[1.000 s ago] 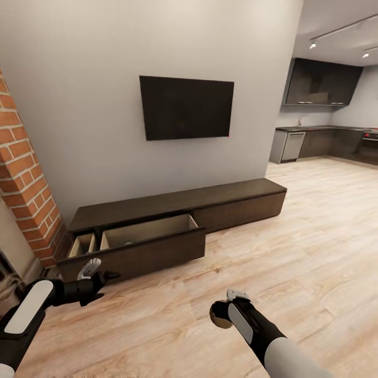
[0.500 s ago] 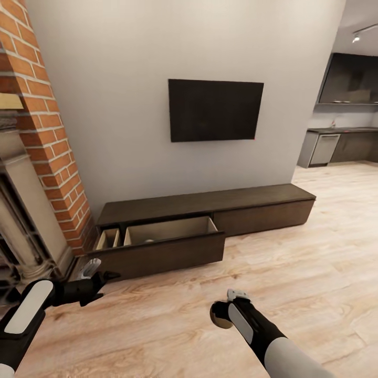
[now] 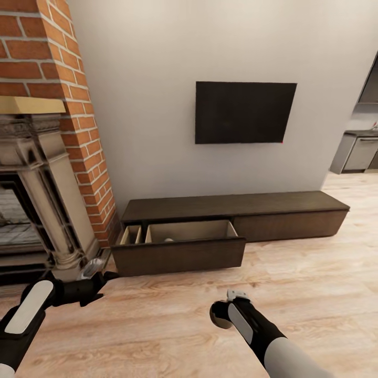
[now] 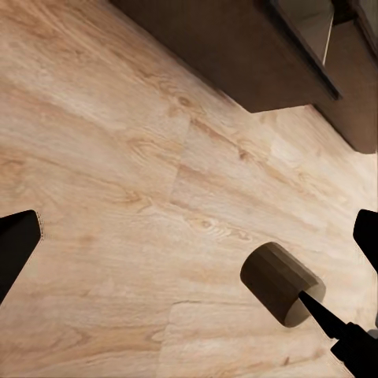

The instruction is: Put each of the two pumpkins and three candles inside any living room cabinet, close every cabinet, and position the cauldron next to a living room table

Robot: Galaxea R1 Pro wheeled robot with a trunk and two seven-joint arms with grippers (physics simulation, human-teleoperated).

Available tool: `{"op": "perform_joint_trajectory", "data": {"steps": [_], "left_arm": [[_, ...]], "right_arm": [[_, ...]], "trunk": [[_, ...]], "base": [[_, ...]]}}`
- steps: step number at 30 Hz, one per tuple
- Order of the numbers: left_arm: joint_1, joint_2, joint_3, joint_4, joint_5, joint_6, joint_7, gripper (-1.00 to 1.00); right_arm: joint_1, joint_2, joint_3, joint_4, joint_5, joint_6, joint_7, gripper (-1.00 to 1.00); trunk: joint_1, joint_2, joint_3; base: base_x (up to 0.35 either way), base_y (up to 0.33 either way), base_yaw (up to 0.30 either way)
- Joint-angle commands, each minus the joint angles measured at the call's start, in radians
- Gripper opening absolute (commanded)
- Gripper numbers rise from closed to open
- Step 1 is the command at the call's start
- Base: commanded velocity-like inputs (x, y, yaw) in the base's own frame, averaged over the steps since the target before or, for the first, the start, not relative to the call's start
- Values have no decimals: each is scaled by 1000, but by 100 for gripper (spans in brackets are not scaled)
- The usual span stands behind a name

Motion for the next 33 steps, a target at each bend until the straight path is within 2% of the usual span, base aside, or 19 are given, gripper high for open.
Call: {"op": "perform_joint_trajectory", "data": {"steps": [1, 27, 33], "left_arm": [[-1, 0, 1, -1, 10, 3, 10, 100], [-1, 0, 2, -1, 9, 3, 10, 100], [0, 0, 1, -1, 10, 3, 10, 100]], "right_arm": [[-1, -1, 6, -2, -10, 2, -10, -100], [-1, -7, 5, -3, -12, 2, -8, -100], [-1, -8, 5, -3, -12, 2, -8, -100]], "trunk": [[-4, 7, 2], [-104, 189, 73], [-127, 231, 90]], "base": [[0, 0, 275], [0, 0, 274], [0, 0, 104]]}}
